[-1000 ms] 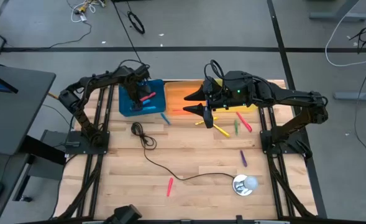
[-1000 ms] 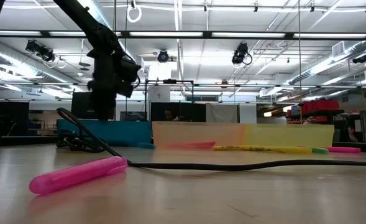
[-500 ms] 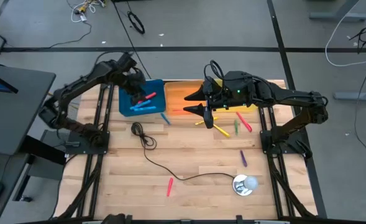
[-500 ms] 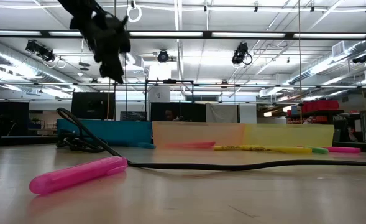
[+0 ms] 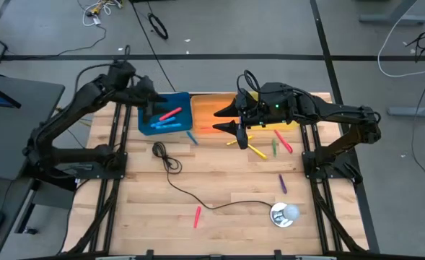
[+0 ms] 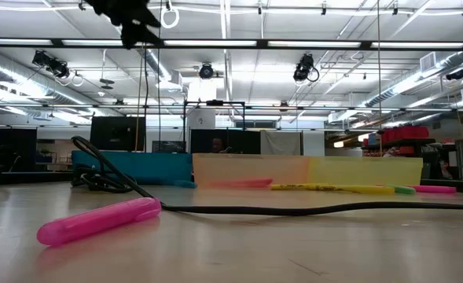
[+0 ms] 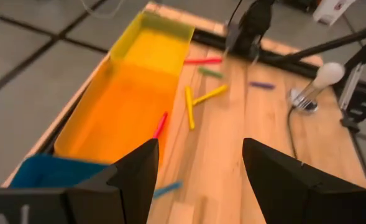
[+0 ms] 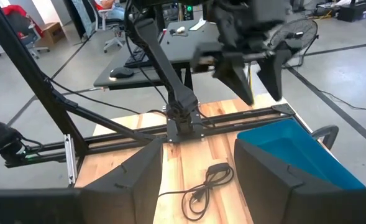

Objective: Pick & Place Markers
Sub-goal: Put the small blue pen into the yellow bin

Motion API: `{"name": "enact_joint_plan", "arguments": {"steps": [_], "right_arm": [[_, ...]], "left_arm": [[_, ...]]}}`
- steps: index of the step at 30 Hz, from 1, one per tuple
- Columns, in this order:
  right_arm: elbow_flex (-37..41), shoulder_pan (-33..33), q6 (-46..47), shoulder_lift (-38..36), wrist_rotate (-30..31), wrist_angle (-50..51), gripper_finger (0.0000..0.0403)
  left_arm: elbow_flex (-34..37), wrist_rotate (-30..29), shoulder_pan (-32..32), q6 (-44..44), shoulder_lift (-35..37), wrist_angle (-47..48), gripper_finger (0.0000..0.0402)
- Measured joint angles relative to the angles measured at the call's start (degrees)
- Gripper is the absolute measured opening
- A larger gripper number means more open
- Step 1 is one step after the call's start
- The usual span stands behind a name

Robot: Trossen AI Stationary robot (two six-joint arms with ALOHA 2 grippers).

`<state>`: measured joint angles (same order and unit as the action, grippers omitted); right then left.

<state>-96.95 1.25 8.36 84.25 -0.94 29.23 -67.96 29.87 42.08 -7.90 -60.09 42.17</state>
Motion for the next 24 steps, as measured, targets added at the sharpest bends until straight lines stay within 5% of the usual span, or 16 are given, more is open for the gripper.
{"name": "enact_joint_plan", "arguments": {"steps": [14,24], "right_arm": [[0.0,0.0,0.0,0.0,0.0,0.0,0.0201],[0.0,0.0,0.0,0.0,0.0,0.1,0.0201]], "left_arm": [[0.1,-6.7,-13.0,6.9,7.7,-11.7,0.0238],[12.0,-15.1,-25.6,14.0,7.7,-39.3,0.0238]]}}
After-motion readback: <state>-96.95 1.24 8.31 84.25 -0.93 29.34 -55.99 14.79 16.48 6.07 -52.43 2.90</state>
